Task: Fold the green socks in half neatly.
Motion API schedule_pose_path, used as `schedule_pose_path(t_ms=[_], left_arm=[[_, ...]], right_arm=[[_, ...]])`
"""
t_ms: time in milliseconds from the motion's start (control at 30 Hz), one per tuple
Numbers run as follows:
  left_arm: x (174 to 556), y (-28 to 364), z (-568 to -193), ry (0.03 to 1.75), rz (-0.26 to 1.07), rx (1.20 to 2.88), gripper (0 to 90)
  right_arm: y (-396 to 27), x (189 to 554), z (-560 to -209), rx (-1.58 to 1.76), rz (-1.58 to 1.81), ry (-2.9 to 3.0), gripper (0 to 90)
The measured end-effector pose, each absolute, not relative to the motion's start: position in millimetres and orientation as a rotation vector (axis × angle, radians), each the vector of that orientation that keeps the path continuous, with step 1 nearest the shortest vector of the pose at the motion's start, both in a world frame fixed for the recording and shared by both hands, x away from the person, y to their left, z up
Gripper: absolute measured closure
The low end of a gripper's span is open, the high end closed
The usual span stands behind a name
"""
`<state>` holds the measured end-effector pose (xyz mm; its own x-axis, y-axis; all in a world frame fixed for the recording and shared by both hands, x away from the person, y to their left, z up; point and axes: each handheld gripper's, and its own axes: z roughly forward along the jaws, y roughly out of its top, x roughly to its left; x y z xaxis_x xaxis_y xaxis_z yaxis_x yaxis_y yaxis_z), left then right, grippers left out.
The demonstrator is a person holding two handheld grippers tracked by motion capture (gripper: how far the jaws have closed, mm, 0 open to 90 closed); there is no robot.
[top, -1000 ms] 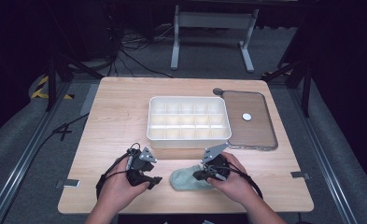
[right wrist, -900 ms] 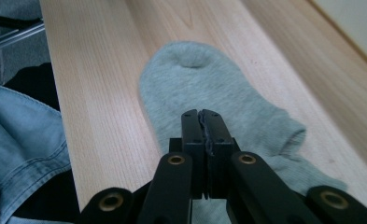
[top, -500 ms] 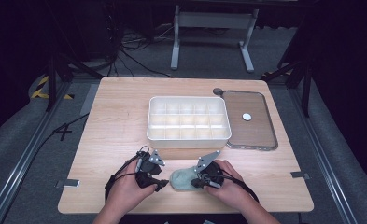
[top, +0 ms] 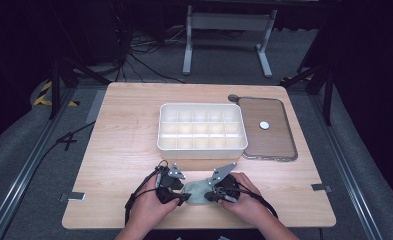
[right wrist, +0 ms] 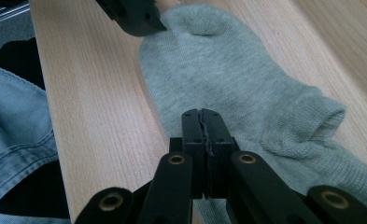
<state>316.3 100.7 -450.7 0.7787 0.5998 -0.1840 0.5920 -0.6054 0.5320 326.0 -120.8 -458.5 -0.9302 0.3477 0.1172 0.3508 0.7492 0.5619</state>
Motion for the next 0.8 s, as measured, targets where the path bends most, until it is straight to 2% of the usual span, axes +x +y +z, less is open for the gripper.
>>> schedule_pose_path(t_ms=[233, 467, 533, 600, 667, 800], left_arm=[[316.9, 97.3, -458.1, 0.927, -0.005, 2.378, 54.6], [314.2, 92.0, -459.4, 0.884, 0.03, 2.387, 50.9], [313.6, 91.7, -459.4, 0.889, 0.013, 2.378, 55.3], [313.5, 91.7, -459.6, 0.894, -0.006, 2.37, 66.2], [312.0, 91.1, -459.2, 0.91, -0.011, 2.35, 72.8], [313.4, 94.5, -453.4, 0.91, -0.054, 2.31, 76.0]], right_arm=[[-120.8, 325.1, -458.7, -0.585, -0.948, -2.94, 89.7], [-120.9, 324.8, -458.8, -0.588, -0.948, -2.942, 89.7], [-121.1, 324.6, -458.7, -0.589, -0.949, -2.941, 89.7], [-120.8, 323.9, -458.7, -0.592, -0.951, -2.938, 89.7], [-120.7, 323.5, -458.7, -0.588, -0.951, -2.947, 89.6], [-119.3, 319.7, -458.4, -0.574, -0.951, -2.956, 89.8]])
